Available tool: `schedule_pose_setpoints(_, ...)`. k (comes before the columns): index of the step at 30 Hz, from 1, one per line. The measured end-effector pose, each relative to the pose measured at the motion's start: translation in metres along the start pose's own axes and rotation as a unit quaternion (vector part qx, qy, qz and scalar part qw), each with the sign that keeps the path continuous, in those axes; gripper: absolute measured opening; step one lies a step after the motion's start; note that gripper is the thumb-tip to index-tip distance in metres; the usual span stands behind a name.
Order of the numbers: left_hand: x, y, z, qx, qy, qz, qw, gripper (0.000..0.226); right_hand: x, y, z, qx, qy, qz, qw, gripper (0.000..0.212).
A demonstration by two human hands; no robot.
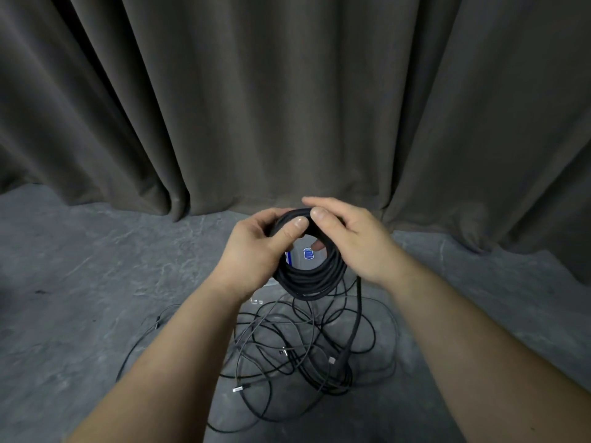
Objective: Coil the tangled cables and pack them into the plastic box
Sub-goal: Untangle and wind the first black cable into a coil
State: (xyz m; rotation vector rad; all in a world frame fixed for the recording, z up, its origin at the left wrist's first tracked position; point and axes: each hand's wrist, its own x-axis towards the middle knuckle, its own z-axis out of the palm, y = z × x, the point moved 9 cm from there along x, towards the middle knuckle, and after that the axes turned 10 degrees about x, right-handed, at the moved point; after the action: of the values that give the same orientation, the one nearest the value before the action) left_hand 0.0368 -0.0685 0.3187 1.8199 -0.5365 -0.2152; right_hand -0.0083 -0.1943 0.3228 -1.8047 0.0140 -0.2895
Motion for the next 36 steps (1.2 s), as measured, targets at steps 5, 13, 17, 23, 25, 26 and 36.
schedule_pose_setpoints(5,-0.002,-0.010,-0.003,-0.022,0.099,-0.073,0.992,0.040,-0.002,0.004,-0.010,0.055,0.097,-0.019,0.994,0.018)
schedule_pose_setpoints(13,-0.007,-0.022,0.033,-0.213,0.014,-0.156,0.964,0.043,-0.008,0.012,-0.034,0.084,0.282,-0.028,0.955,0.019)
schedule_pose_setpoints(17,-0.006,-0.022,0.027,-0.196,0.074,-0.131,0.969,0.034,-0.009,0.018,-0.029,0.112,0.290,-0.016,0.950,0.025)
schedule_pose_setpoints(23,-0.007,-0.033,0.012,-0.162,0.128,-0.181,0.962,0.046,-0.010,0.028,-0.016,0.122,0.272,-0.006,0.954,0.027)
schedule_pose_setpoints(25,-0.009,-0.038,0.017,-0.184,0.083,-0.238,0.950,0.040,-0.013,0.030,-0.013,0.109,0.269,-0.007,0.957,0.023)
schedule_pose_setpoints(26,-0.010,-0.040,0.020,-0.208,0.070,-0.258,0.941,0.034,-0.014,0.030,-0.010,0.107,0.262,-0.007,0.959,0.020)
schedule_pose_setpoints(36,-0.007,-0.038,-0.007,-0.131,0.186,-0.175,0.958,0.037,0.000,0.025,0.002,0.097,0.112,-0.007,0.989,0.008)
